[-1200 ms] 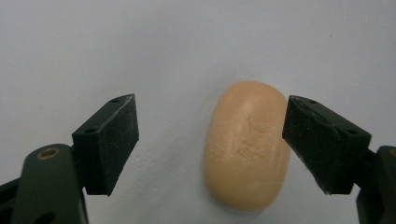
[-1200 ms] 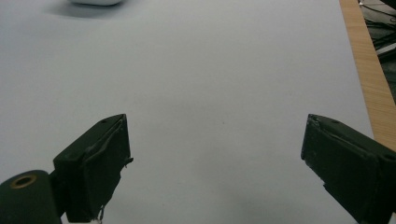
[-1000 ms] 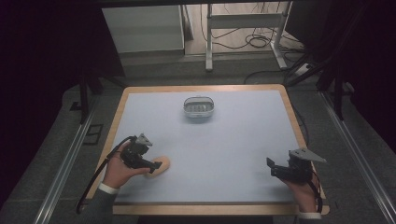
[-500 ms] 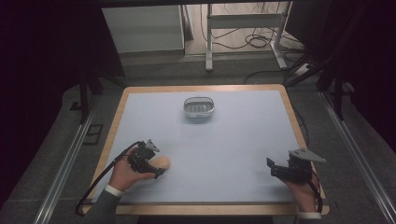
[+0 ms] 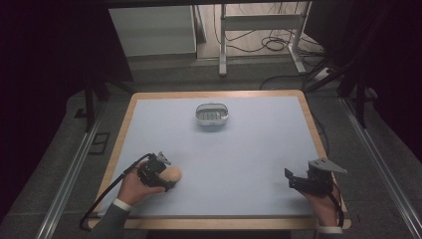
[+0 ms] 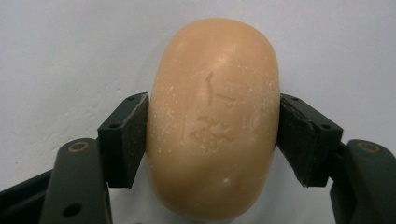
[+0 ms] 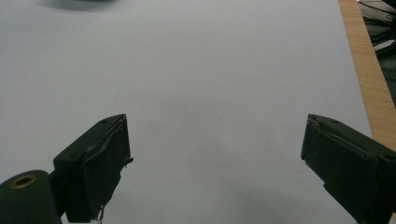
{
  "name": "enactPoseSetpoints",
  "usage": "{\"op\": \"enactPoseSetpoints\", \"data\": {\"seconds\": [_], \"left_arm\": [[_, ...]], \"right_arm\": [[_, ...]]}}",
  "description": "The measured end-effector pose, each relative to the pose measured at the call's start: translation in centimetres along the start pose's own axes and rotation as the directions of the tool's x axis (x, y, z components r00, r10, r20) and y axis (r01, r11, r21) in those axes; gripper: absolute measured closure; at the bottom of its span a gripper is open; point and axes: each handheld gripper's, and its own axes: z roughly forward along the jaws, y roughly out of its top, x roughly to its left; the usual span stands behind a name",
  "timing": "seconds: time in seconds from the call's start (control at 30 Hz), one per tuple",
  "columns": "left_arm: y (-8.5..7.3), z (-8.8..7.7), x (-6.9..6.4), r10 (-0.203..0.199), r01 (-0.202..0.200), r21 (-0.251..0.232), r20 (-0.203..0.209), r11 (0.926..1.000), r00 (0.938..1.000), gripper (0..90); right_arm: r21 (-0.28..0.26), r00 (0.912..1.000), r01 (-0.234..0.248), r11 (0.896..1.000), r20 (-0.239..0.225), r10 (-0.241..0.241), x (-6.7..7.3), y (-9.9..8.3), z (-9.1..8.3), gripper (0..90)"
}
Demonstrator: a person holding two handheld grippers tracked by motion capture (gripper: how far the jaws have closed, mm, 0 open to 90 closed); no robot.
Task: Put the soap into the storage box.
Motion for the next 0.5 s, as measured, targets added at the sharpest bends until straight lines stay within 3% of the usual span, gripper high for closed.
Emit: {"op": "enactPoseSetpoints", "data": {"seconds": [0.23, 0.5], "left_arm": [[0.0, -0.1, 0.1, 0.004, -0.004, -0.005, 0.001, 1.0000, 1.0000, 31.2], [0.4, -1.0, 0.4, 0.003, -0.002, -0.046, 0.013, 0.9990, 0.9999, 31.4]], "right_arm": [[0.000, 1.0000, 0.000, 1.000, 0.003, 0.000, -0.1, 0.0, 0.0, 8.0], [0.002, 1.0000, -0.001, 1.000, 0.008, 0.001, -0.1, 0.0, 0.0, 8.0]]}}
